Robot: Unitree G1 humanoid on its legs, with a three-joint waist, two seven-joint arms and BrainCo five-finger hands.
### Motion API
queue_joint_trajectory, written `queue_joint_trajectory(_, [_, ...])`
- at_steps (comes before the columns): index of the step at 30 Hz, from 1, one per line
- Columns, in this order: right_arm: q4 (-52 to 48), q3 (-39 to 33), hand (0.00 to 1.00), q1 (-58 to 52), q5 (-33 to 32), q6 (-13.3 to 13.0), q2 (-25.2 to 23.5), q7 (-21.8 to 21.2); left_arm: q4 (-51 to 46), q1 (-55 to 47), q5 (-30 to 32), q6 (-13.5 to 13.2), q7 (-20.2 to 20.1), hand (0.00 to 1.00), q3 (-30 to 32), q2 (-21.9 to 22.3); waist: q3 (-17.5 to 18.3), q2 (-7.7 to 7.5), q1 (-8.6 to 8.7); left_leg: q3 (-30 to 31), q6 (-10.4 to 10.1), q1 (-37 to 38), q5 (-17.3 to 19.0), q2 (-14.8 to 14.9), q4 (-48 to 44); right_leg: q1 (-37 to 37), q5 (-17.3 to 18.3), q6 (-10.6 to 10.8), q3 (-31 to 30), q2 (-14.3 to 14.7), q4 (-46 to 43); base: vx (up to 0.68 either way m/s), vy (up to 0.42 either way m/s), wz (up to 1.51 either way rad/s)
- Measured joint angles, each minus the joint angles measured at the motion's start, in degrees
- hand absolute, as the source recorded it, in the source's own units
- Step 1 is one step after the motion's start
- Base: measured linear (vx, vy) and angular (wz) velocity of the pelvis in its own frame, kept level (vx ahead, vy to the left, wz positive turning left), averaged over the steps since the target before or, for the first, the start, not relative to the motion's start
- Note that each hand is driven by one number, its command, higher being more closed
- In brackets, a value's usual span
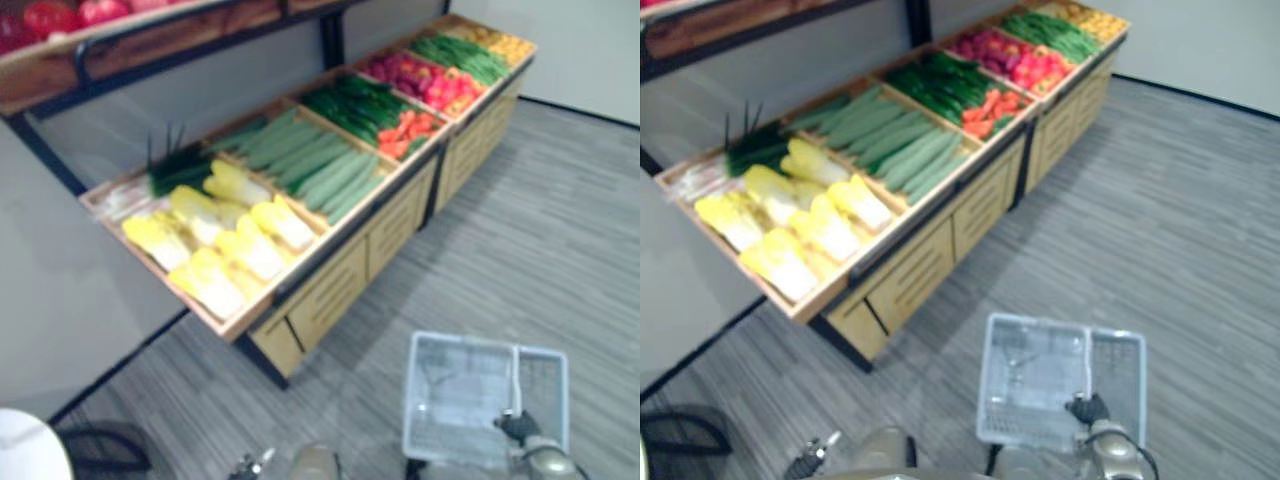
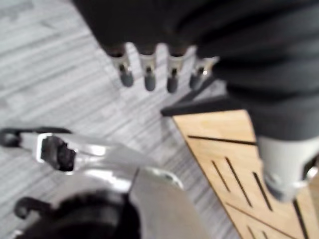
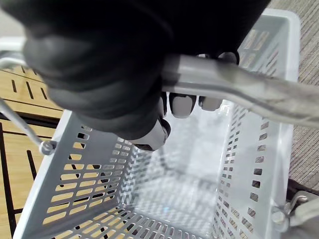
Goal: Pick vegetable in the basket
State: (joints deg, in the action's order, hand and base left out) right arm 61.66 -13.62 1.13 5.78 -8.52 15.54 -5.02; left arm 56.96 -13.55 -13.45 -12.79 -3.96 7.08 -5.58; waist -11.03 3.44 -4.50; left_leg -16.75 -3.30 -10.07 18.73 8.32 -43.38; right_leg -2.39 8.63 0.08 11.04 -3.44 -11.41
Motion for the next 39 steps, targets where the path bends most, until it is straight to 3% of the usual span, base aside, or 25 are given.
queue_joint_trajectory(1, [0.0,-2.6,1.0,-0.5,0.0,0.8,-0.4,-0.1,-0.3,0.5,0.0,-1.2,-0.5,0.0,0.0,1.0,0.0,-0.03,0.25,-5.0,-0.1,-0.9,-1.0,-1.8,9.6,-2.0,1.0,0.6,2.0,-0.6,1.0,0.47,-0.132,0.53])
queue_joint_trajectory(4, [0.1,-6.2,1.0,-1.7,0.0,2.4,-1.2,-0.2,-1.0,1.1,0.0,-2.6,-0.9,0.0,-0.2,1.3,0.0,0.06,1.08,-15.9,2.1,-2.6,-5.1,-2.4,19.4,-5.4,4.2,2.6,7.0,0.8,1.7,0.47,-0.083,0.77])
queue_joint_trajectory(5, [0.2,-6.3,1.0,-2.2,0.1,3.0,-1.1,-0.1,-1.1,1.4,0.0,-2.3,-0.8,0.0,0.0,1.0,0.5,-0.44,1.04,-19.0,4.9,-2.4,-5.2,-2.7,20.6,-6.1,8.5,4.0,9.1,1.1,-1.7,0.43,0.02,0.4])
queue_joint_trajectory(6, [0.7,-6.3,1.0,-2.1,0.1,3.1,-1.1,0.0,-0.7,1.4,0.1,-1.5,-0.7,0.0,0.2,0.8,0.6,-0.74,0.98,-18.6,12.7,-2.1,-5.2,-2.9,20.8,-4.2,11.3,6.2,10.0,0.4,-9.5,0.51,0.023,0.25])
queue_joint_trajectory(7, [1.4,-6.5,1.0,-1.1,0.0,3.1,-1.3,0.3,-0.2,1.8,0.1,-0.7,-0.4,0.0,0.4,0.7,0.6,-1.13,0.73,-18.6,13.8,-1.6,-4.8,-3.4,20.6,-1.4,12.1,7.5,10.3,-1.5,-17.2,0.42,0.014,0.15])
queue_joint_trajectory(8, [2.1,-7.5,1.0,0.8,-0.1,3.1,-1.4,0.8,0.0,1.8,0.2,-0.3,-0.1,0.0,1.1,-0.6,0.7,-3.3,0.92,-17.5,13.7,-0.2,-4.3,-5.2,21.7,5.5,9.1,10.3,10.5,-6.7,-33.9,0.42,-0.005,0.43])
queue_joint_trajectory(9, [2.2,-8.5,1.0,1.3,-0.1,3.0,-1.5,0.8,0.0,2.0,0.1,-0.3,0.5,0.0,1.0,-1.7,0.6,-4.24,1.68,-15.8,13.6,0.9,-3.6,-5.9,21.7,8.9,7.0,10.7,10.4,-9.5,-42.2,0.44,-0.021,0.82])
queue_joint_trajectory(10, [2.5,-8.7,1.0,1.2,-0.1,3.0,-1.5,0.9,-0.2,2.1,0.0,-0.5,1.1,0.0,0.3,-2.0,0.5,-4.69,2.21,-13.6,13.5,2.2,-3.3,-6.1,21.7,10.3,7.6,9.8,10.7,-10.6,-45.8,0.57,-0.063,1.36])
queue_joint_trajectory(14, [2.3,-8.4,1.0,-0.2,-0.2,2.7,-2.3,1.0,-1.8,2.6,-3.7,-0.9,1.7,0.0,0.0,-3.9,0.1,-4.18,2.76,-1.5,10.8,9.4,-4.4,-5.9,26.5,10.8,7.9,9.3,7.3,-9.4,-32.5,0.4,-0.119,1.38])
queue_joint_trajectory(16, [2.3,-8.3,1.0,-0.9,-1.4,2.7,-2.8,1.3,-3.2,4.9,-4.5,-0.9,1.9,0.0,-0.2,-4.6,0.2,-4.26,3.02,7.7,8.5,9.0,-5.4,-6.3,28.3,11.0,7.3,9.4,-5.4,-5.2,-14.9,0.29,-0.21,1.84])
queue_joint_trajectory(17, [2.3,-8.3,1.0,-1.1,-1.9,2.8,-2.9,1.4,-3.2,5.6,-4.5,-0.9,1.9,0.0,-0.3,-4.7,0.3,-4.34,3.0,9.8,8.1,8.7,-5.6,-6.7,28.4,11.0,7.2,9.5,-8.6,-4.8,-12.6,0.26,-0.276,2.21])
queue_joint_trajectory(18, [2.3,-8.6,1.0,-1.6,-4.1,3.3,-3.7,1.6,-3.2,7.0,-4.4,-0.9,1.9,0.0,-0.6,-5.3,0.5,-4.82,3.24,15.5,6.9,8.1,-5.9,-7.7,28.3,10.7,7.1,9.6,-17.9,-3.7,-9.1,0.26,-0.331,2.2])
queue_joint_trajectory(20, [2.3,-9.6,1.0,-1.7,-5.6,4.7,-5.4,2.6,-3.3,6.6,-4.4,-1.1,2.5,0.0,-0.5,-5.9,1.3,-6.25,2.88,19.3,4.7,8.9,-5.7,-8.9,28.3,9.4,4.1,9.5,-20.7,-4.1,-5.7,0.25,-0.387,1.71])
queue_joint_trajectory(21, [4.7,-10.9,1.0,-1.8,-6.2,6.9,-5.2,3.6,-3.5,5.4,-4.5,-2.0,3.2,0.0,0.2,-6.8,1.9,-7.95,1.9,19.4,3.4,9.3,-4.9,-9.9,28.1,9.1,-4.0,8.5,-20.4,-4.5,-2.6,0.22,-0.468,0.55])
queue_joint_trajectory(22, [5.1,-10.8,1.0,-2.5,-6.3,7.3,-3.6,3.2,-3.3,4.1,-4.6,-2.3,4.0,0.0,1.2,-6.4,1.9,-6.85,1.89,20.1,1.8,9.0,-4.0,-8.9,26.9,8.5,-2.0,9.3,-19.0,-4.1,-2.5,0.23,-0.531,0.3])
queue_joint_trajectory(24, [4.2,-10.8,1.0,-2.2,-7.4,8.7,-1.2,2.4,-3.3,3.7,-4.6,-3.2,4.4,0.0,1.3,-4.9,1.5,-3.73,2.92,20.2,-0.2,8.3,-3.7,-5.8,26.6,7.5,-3.4,7.8,-17.1,-2.0,0.3,0.11,-0.358,0.14])
queue_joint_trajectory(26, [4.4,-11.0,1.0,-2.0,-9.3,12.7,1.4,1.5,-5.2,6.2,-4.6,-4.4,5.4,0.0,1.3,-4.5,1.3,-1.06,3.78,12.4,-2.4,8.7,-5.0,-1.1,27.2,5.5,-4.5,6.3,-14.6,-0.1,2.2,0.01,-0.273,0.37])
queue_joint_trajectory(29, [3.9,-11.1,1.0,-2.5,-10.4,14.1,2.5,0.2,-14.1,9.8,-4.3,-10.2,9.0,0.0,1.3,-4.6,1.2,-0.28,4.9,3.2,-1.3,9.4,-7.2,0.2,28.1,5.2,-4.7,5.3,-11.5,-0.4,2.3,-0.08,-0.182,0.42])
queue_joint_trajectory(31, [3.1,-11.4,1.0,-3.2,-10.9,13.6,2.0,0.2,-18.7,12.0,-3.7,-12.1,12.0,0.0,1.3,-5.3,1.2,-0.29,5.62,3.3,-0.6,9.6,-9.0,-0.4,30.9,5.0,-4.7,5.3,-9.9,-1.1,2.7,-0.12,-0.039,0.5])
queue_joint_trajectory(32, [1.8,-12.5,1.0,-4.2,-11.4,13.1,0.3,0.2,-23.6,12.7,-2.2,-13.0,15.1,0.0,1.4,-6.7,1.3,-1.0,5.9,4.0,-0.7,11.1,-11.0,-1.4,34.7,3.9,-5.0,5.2,-8.6,-1.9,4.3,-0.12,-0.015,0.36])
queue_joint_trajectory(36, [1.7,-15.1,1.0,-7.2,-13.7,13.0,-2.5,0.4,-34.2,14.1,1.1,-13.0,20.3,0.0,2.3,-9.1,2.4,-2.2,6.07,5.2,-0.7,13.5,-15.2,-3.0,42.5,1.8,-6.8,5.2,-5.7,-2.8,8.1,-0.05,0.005,0.36])
queue_joint_trajectory(39, [1.2,-15.8,1.0,-9.0,-14.5,13.0,-2.8,0.5,-39.9,15.9,5.1,-11.8,21.9,0.0,2.0,-12.3,3.3,-1.99,6.07,5.0,-0.8,14.7,-17.2,-3.2,45.7,0.8,-7.6,5.4,-4.5,-2.9,10.3,0.03,-0.002,0.16])
